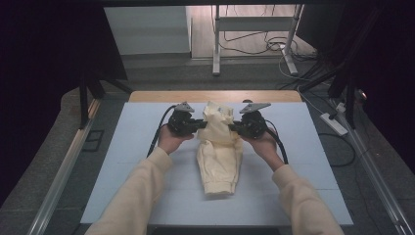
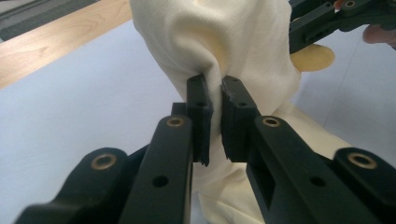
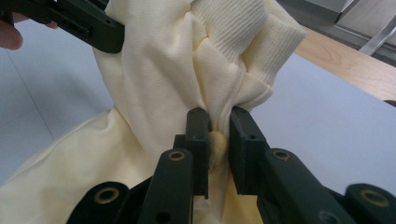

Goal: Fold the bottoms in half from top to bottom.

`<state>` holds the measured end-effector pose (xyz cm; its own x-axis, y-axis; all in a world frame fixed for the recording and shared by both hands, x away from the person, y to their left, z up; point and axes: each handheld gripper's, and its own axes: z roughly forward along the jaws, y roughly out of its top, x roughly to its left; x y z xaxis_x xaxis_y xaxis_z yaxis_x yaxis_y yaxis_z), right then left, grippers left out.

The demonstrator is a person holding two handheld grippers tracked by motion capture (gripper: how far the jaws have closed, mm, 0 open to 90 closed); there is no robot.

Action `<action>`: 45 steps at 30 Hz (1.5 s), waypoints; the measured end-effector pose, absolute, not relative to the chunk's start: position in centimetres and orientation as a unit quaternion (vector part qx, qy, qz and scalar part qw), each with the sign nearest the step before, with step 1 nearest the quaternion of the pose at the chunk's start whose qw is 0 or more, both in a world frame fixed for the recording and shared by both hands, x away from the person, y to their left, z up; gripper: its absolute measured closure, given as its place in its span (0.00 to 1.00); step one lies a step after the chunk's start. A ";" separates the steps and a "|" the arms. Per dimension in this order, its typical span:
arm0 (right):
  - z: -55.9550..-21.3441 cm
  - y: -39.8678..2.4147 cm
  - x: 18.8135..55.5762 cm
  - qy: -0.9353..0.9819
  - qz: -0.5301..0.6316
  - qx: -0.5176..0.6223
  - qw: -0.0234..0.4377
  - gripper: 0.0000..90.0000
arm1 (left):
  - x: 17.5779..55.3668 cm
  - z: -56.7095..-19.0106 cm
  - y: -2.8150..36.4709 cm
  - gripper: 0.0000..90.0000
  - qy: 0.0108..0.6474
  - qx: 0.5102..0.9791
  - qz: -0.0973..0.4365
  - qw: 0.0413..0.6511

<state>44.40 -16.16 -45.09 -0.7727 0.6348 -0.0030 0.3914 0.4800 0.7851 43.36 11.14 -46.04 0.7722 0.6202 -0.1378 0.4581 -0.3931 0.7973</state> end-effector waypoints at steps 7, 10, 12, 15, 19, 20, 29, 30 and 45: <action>-45.6 -16.4 43.7 0.846 0.414 0.303 0.143 0.88 | 42.6 -46.4 11.2 0.91 0.321 0.829 0.087 0.449; -45.7 -16.5 43.4 0.847 0.415 0.301 0.141 0.88 | 42.3 -46.6 11.2 0.91 0.319 0.829 0.085 0.451; -45.9 -16.6 43.2 0.847 0.416 0.300 0.140 0.88 | 42.0 -46.7 11.2 0.91 0.318 0.829 0.084 0.452; -46.1 -16.7 43.0 0.847 0.416 0.301 0.139 0.88 | 41.7 -46.9 11.1 0.91 0.317 0.829 0.085 0.453; -46.2 -16.8 42.9 0.848 0.415 0.300 0.139 0.88 | 41.5 -46.9 11.0 0.91 0.316 0.829 0.085 0.453; -46.2 -16.8 42.9 0.848 0.415 0.300 0.139 0.88 | 41.5 -46.9 11.0 0.91 0.316 0.829 0.085 0.453; -46.2 -16.7 42.5 0.850 0.412 0.298 0.138 0.88 | 41.2 -47.1 11.1 0.91 0.313 0.832 0.082 0.451; -46.3 -16.7 42.4 0.850 0.412 0.298 0.138 0.88 | 41.2 -47.1 11.1 0.91 0.313 0.832 0.082 0.451; -46.6 -16.9 41.5 0.852 0.413 0.293 0.136 0.88 | 40.3 -47.4 11.1 0.91 0.305 0.834 0.076 0.453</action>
